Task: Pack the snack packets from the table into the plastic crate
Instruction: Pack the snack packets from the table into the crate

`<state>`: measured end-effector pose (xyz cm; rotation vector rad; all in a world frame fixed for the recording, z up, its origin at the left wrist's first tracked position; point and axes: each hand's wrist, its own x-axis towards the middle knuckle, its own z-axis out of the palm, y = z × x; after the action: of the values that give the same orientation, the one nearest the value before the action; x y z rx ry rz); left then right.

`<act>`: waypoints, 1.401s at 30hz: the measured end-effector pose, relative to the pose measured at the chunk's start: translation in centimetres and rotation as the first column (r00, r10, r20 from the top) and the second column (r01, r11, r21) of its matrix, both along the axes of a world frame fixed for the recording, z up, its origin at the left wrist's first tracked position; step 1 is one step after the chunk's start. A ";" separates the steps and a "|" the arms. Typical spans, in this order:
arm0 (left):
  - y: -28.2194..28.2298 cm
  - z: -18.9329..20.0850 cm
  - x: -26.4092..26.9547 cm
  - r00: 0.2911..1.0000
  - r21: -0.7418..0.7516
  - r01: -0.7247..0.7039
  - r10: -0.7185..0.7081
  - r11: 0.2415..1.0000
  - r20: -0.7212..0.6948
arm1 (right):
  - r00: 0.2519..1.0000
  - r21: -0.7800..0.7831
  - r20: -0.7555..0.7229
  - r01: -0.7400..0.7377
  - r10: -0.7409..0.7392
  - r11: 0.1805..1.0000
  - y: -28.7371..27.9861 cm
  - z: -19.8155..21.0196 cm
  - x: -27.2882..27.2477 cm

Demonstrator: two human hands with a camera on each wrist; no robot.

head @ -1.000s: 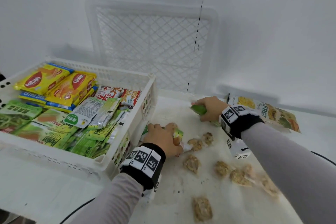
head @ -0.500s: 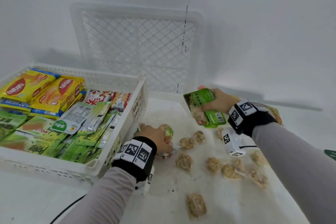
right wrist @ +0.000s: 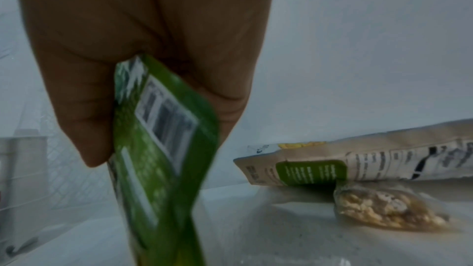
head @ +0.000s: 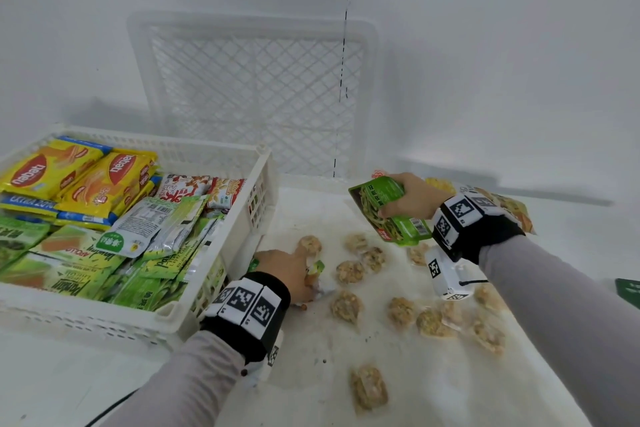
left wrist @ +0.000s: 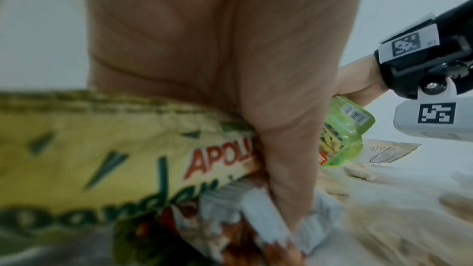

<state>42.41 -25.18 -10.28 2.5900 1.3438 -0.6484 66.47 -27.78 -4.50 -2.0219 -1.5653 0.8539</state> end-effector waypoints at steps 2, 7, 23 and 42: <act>-0.1 0.1 0.0 0.998 0.026 0.040 -0.041 0.999 0.050 | 1.000 0.009 -0.011 0.016 -0.016 1.000 -0.2 -0.1 0.1; -0.6 0.2 0.0 0.997 0.059 0.028 -0.033 0.998 0.075 | 1.000 -0.007 0.000 0.002 -0.002 1.000 -0.3 -0.3 -0.5; 0.1 0.1 1.2 0.978 0.131 -0.071 0.095 0.989 -0.186 | 1.000 0.012 0.015 -0.011 0.010 1.000 -1.5 -0.6 -1.6; -1.5 -0.8 -0.9 0.938 -0.176 0.091 -0.024 0.980 0.347 | 0.994 -0.012 0.101 -0.034 0.035 0.999 0.3 -0.3 -3.2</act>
<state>41.46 -26.64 -11.12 2.4505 1.0459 -0.2924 63.28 -27.51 -4.76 -2.0809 -1.6576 0.7847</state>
